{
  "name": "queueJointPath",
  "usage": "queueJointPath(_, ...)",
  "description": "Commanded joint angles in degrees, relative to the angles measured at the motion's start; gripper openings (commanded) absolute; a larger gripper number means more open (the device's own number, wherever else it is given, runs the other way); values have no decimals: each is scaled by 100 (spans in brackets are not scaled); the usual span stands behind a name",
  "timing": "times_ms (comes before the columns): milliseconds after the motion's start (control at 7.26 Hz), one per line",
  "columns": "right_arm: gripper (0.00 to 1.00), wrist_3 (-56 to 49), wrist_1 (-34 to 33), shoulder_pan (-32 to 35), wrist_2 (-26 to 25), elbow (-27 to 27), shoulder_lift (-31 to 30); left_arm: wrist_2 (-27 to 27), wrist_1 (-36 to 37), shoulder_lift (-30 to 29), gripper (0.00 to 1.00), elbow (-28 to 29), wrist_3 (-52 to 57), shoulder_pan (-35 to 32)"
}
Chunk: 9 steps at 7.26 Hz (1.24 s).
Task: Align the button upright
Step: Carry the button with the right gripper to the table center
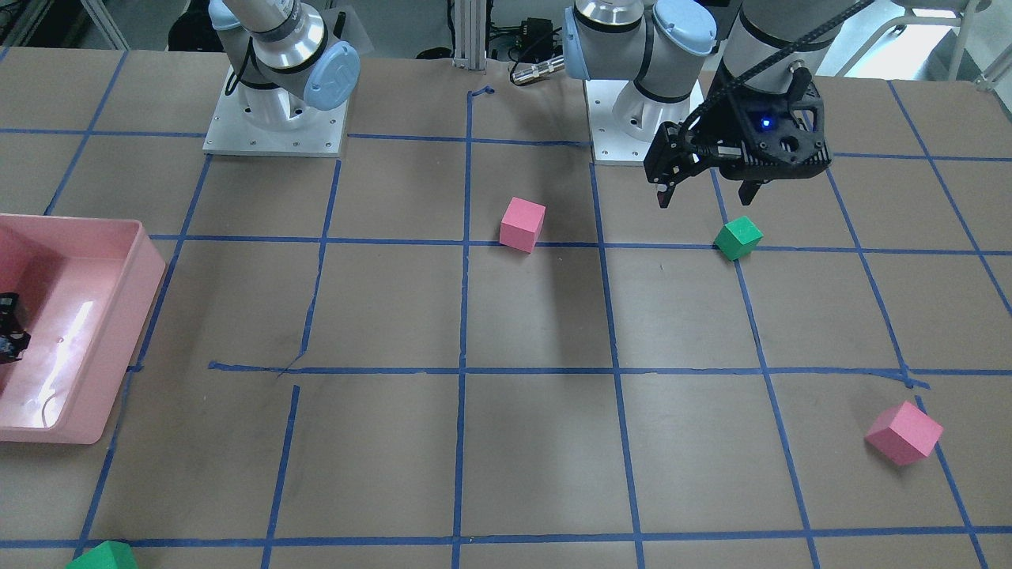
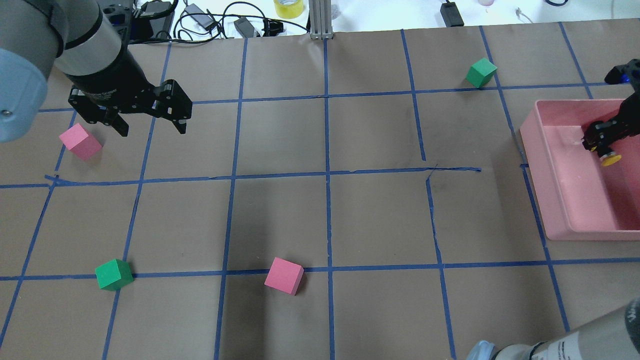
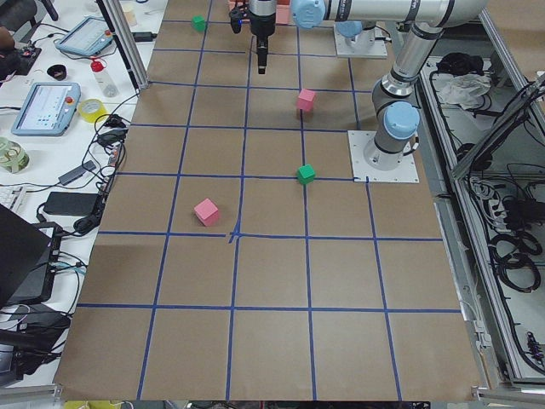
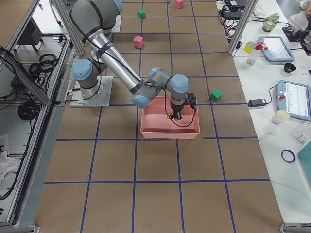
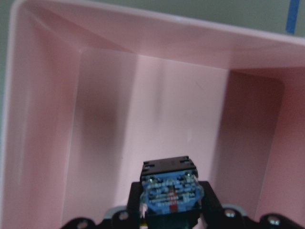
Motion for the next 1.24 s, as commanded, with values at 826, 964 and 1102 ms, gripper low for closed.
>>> queueJointPath(826, 0, 5416, 283, 4409, -193, -584, 64, -1, 7, -10, 100, -3, -24, -1)
queueJointPath(964, 0, 6058, -210, 4981, -192, -584, 363, -1, 7, -1, 100, -3, -15, -1)
queueJointPath(1102, 0, 6448, -397, 5274, -201, -584, 566, -1, 7, -10, 100, -3, -6, -1)
